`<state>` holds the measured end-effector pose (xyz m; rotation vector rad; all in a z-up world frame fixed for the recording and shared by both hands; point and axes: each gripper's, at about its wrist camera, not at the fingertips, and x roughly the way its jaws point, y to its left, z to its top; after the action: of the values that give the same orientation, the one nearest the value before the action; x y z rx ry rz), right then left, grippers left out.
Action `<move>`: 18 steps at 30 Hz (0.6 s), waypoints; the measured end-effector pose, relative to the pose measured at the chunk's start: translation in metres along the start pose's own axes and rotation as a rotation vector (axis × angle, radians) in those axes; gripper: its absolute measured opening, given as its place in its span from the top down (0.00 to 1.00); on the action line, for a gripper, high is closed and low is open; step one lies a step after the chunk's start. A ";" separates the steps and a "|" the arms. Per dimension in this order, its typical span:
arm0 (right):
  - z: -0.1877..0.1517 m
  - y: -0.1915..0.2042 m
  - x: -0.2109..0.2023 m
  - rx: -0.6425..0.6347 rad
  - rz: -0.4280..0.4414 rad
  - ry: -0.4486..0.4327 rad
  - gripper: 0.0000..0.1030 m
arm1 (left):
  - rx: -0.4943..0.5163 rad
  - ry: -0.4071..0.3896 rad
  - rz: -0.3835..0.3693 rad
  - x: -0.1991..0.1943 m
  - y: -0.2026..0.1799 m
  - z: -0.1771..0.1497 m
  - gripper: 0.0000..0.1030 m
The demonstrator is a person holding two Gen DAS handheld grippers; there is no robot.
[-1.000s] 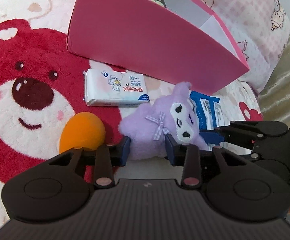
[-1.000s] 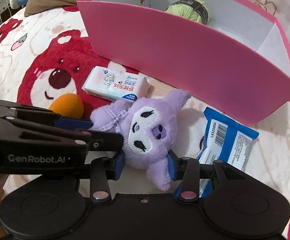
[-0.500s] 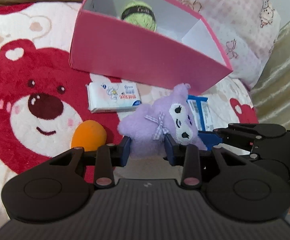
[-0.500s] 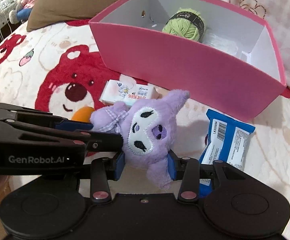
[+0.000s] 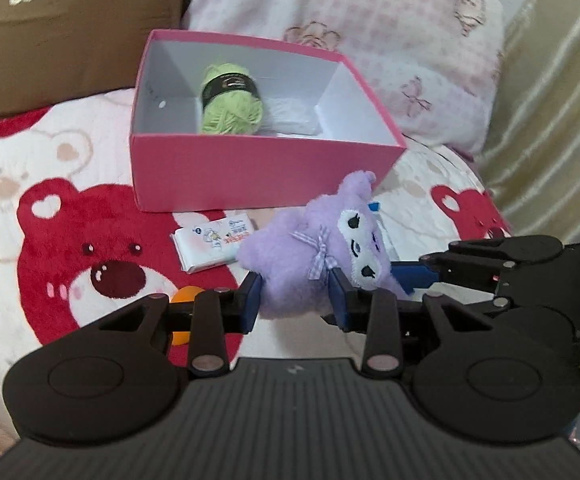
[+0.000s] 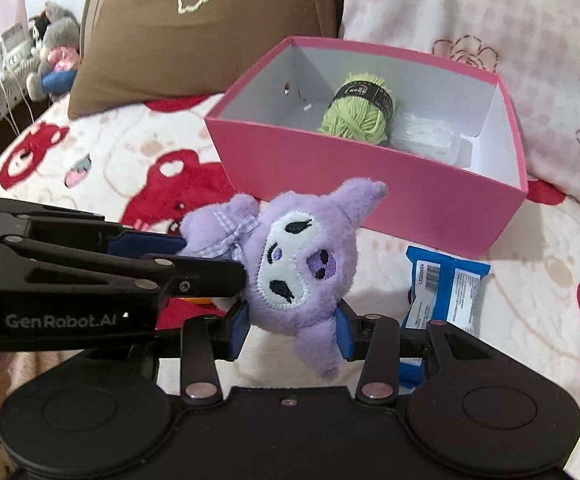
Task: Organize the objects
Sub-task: 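Lift the purple plush with the left tool and carry it over the pink box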
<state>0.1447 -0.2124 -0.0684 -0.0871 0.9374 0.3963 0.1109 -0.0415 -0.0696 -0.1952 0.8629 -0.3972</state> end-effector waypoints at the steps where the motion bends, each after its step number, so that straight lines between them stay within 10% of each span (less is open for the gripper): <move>1: -0.001 0.001 -0.004 0.007 -0.001 -0.002 0.53 | 0.008 0.004 -0.007 -0.004 -0.002 0.001 0.67; 18: 0.014 0.021 -0.072 0.041 0.000 -0.090 0.53 | 0.048 0.006 -0.048 -0.070 -0.020 0.032 0.67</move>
<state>0.1096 -0.2104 -0.0007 -0.0313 0.8564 0.3781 0.0894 -0.0309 0.0058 -0.1703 0.8552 -0.4637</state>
